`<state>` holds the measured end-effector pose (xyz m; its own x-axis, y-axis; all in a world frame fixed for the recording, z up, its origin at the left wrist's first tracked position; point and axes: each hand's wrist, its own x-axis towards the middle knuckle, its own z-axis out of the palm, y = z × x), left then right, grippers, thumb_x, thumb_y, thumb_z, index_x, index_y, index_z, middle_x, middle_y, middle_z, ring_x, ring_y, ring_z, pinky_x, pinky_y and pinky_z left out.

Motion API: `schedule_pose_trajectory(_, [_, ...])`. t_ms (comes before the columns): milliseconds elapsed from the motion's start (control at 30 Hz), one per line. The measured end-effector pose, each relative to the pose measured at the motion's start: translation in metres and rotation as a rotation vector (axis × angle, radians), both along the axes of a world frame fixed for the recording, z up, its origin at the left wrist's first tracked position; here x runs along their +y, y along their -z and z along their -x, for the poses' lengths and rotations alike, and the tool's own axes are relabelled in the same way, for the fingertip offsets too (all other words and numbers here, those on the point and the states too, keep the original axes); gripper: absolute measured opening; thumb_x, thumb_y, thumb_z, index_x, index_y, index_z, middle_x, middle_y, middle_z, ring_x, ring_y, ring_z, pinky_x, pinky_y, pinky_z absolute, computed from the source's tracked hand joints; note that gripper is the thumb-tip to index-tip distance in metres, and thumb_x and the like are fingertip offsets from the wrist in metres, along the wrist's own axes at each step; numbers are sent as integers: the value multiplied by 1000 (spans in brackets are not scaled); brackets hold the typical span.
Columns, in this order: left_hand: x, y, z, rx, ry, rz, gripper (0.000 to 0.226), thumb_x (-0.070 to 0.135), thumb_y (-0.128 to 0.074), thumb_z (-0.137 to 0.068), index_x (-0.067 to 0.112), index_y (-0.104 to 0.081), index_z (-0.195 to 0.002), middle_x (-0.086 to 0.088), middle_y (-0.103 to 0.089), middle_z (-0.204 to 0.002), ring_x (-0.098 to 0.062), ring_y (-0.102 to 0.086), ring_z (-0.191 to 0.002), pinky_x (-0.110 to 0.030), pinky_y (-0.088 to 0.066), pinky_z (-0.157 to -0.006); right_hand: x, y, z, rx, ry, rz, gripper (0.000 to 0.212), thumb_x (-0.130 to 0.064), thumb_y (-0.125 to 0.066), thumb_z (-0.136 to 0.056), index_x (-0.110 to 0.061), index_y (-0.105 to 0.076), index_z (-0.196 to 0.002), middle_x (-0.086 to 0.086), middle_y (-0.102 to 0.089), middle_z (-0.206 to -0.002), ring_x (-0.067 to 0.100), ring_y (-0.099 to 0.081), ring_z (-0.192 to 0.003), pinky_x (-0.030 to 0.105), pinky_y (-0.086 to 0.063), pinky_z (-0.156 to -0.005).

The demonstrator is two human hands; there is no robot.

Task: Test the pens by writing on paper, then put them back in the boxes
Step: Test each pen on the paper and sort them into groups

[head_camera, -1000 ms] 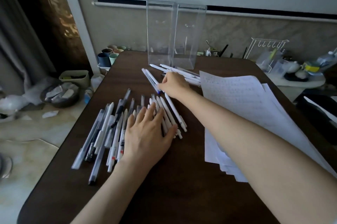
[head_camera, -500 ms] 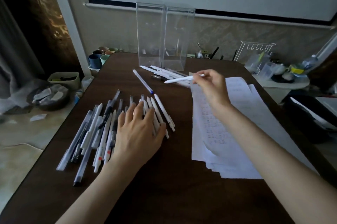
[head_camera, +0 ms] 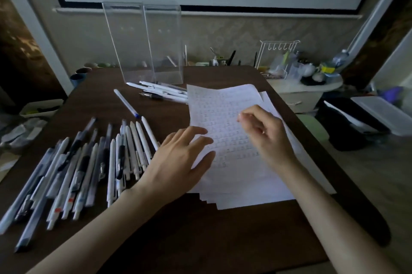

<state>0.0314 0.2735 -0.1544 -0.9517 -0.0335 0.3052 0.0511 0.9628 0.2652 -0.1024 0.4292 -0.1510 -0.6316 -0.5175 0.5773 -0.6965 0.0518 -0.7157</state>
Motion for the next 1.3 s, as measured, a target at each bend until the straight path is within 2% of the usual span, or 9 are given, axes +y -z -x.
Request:
schedule_pose_trajectory(200, [5, 13, -4, -35, 90, -37, 41, 43, -37, -94, 17, -64, -112, 2, -57, -115, -13, -55, -99, -24, -39, -85, 3, 4, -5, 295, 99, -72, 34, -29, -44, -85, -9, -56, -61, -7, -41, -47, 1, -33, -42, 12, -22, -49])
schedule_pose_trajectory(300, [3, 14, -7, -59, 89, -56, 45, 48, -36, -94, 19, -61, -116, 6, -56, -116, -9, -52, -102, -22, -37, -86, 1, 3, -5, 362, 95, -52, 33, -34, -52, -88, -7, -61, -71, -16, -41, -52, -4, -36, -45, 10, -27, -51])
schedule_pose_trajectory(400, [4, 16, -5, -81, 59, -54, 56, 57, -32, -92, 18, -56, -124, 6, -53, -122, -9, -49, -109, -23, -34, -93, 2, 2, -6, 382, 143, 49, 28, -24, -57, -90, 3, -65, -92, -4, -55, -65, 4, -47, -53, 11, -37, -53])
schedule_pose_trajectory(533, [3, 22, -4, -167, 27, -8, 76, 69, -20, -84, 21, -37, -141, 6, -36, -141, -10, -32, -130, -24, -20, -106, 7, -5, -6, 210, 228, 190, 31, -14, -38, -92, 4, -62, -100, 1, -55, -85, -1, -52, -74, 17, -40, -67])
schedule_pose_trajectory(700, [3, 24, -3, -178, 9, -16, 83, 72, -13, -80, 22, -31, -144, 4, -26, -149, -11, -20, -137, -21, -6, -108, 5, -4, -9, -260, 239, 76, 57, -61, -36, -90, -16, -71, -91, 0, -66, -61, 5, -60, -52, 15, -43, -49])
schedule_pose_trajectory(867, [3, 23, -3, -189, 12, -20, 84, 72, -13, -79, 22, -30, -144, 3, -26, -150, -13, -21, -137, -22, -7, -108, -2, 7, -8, -194, 112, -74, 14, -22, -71, -83, -12, -62, -85, -4, -63, -71, 6, -59, -61, 19, -45, -51])
schedule_pose_trajectory(1000, [2, 23, -2, -202, 10, 3, 85, 72, -9, -78, 24, -27, -145, 4, -22, -151, -12, -19, -138, -21, -6, -107, -6, 12, -10, -418, 42, -93, 7, -17, -58, -86, -11, -58, -89, 5, -65, -69, 11, -62, -62, 22, -48, -53])
schedule_pose_trajectory(1167, [3, 24, -3, -190, 17, 4, 83, 70, -12, -80, 20, -32, -144, 1, -27, -150, -14, -23, -137, -23, -8, -107, -9, 13, -17, -446, 8, -133, 30, -30, -57, -92, -9, -53, -71, -1, -50, -43, 12, -47, -42, 18, -40, -47])
schedule_pose_trajectory(1300, [3, 24, -3, -190, 12, 7, 84, 71, -12, -79, 21, -30, -144, 2, -26, -149, -13, -23, -136, -21, -8, -106, -8, 18, -16, -422, 33, -195, 36, -17, -64, -88, -13, -39, -62, -7, -41, -39, 4, -48, -40, 21, -36, -43])
